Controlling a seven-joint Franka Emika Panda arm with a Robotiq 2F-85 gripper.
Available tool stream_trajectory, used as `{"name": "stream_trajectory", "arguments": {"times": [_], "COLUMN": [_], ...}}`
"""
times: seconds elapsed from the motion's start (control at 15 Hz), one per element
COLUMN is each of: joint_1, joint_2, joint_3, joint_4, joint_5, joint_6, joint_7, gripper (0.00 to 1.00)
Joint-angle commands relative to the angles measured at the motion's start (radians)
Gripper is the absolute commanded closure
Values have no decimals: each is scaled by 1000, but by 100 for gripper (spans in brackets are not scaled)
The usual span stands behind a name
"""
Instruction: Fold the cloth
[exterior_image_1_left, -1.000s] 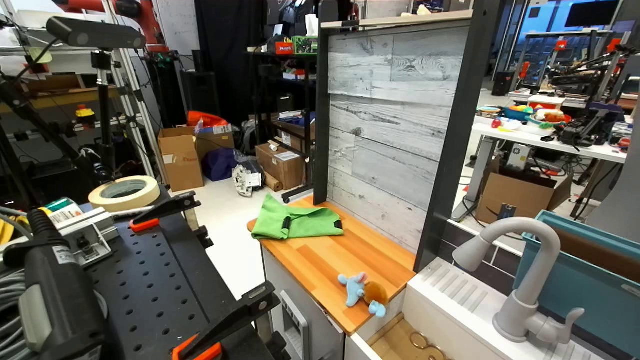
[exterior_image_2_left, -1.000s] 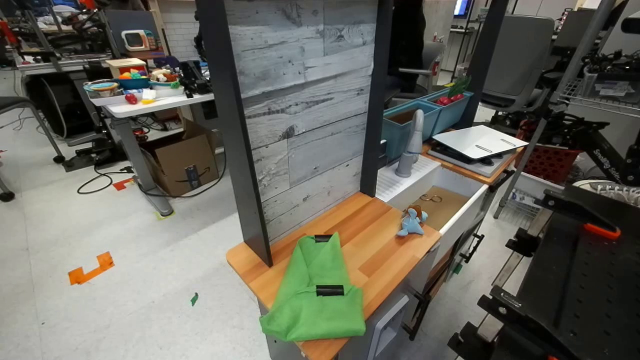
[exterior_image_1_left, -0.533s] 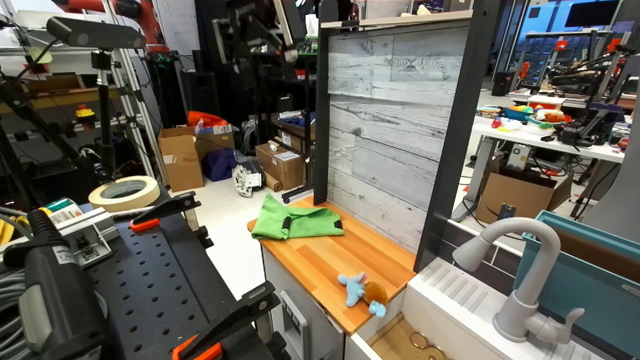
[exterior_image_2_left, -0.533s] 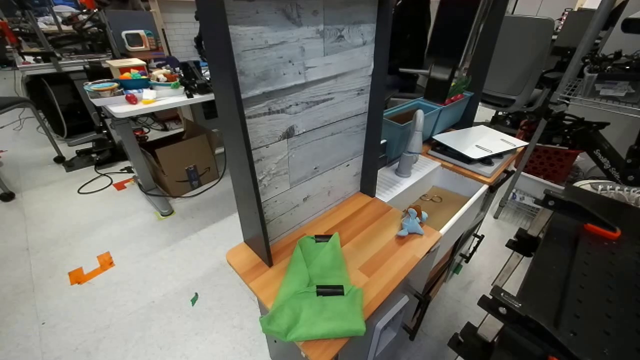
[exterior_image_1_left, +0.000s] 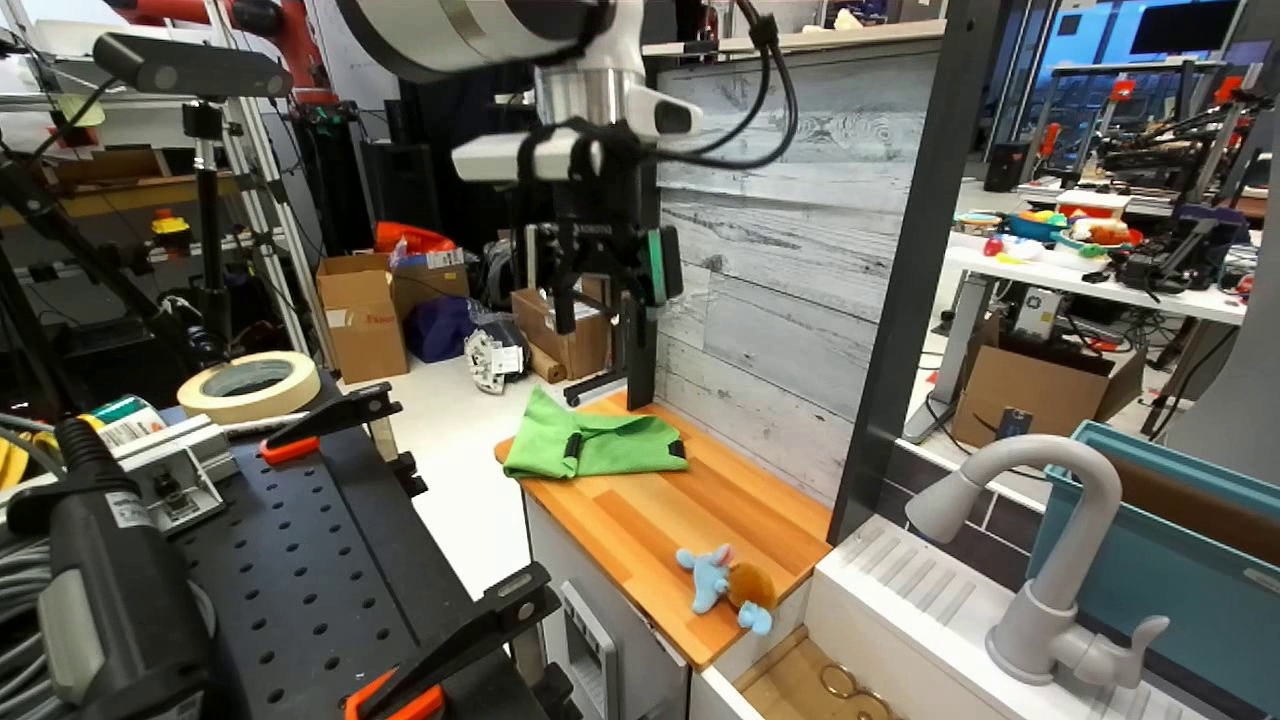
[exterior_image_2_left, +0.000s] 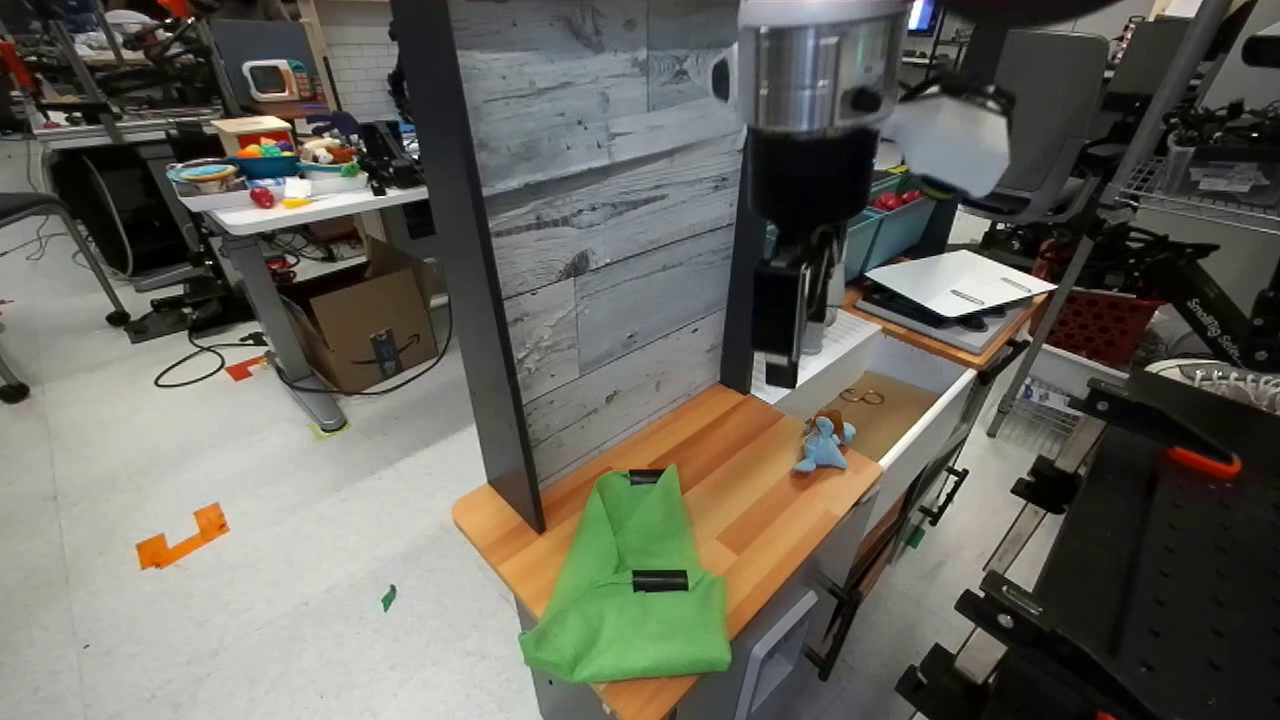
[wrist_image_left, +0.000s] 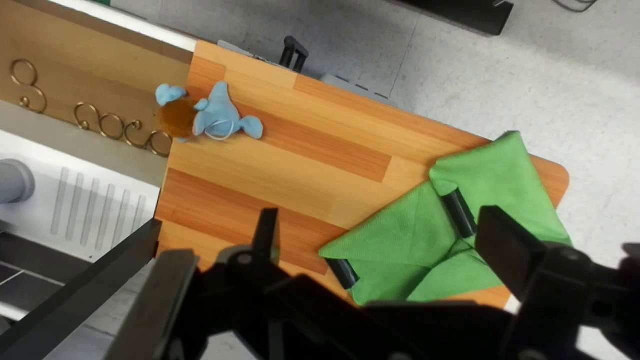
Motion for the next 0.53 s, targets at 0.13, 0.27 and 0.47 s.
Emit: {"name": "stream_trajectory", "arguments": {"times": [0.13,0.27,0.47], "joint_1": [18,18,18], "joint_2": [163,212,217], "joint_3": [-32,-32,-32], "joint_4": [151,202,218], "joint_5": [64,69,69], "joint_6": [-65,-79,-89], "joint_7": [-65,-73,-73], "gripper": [0,0,0]}}
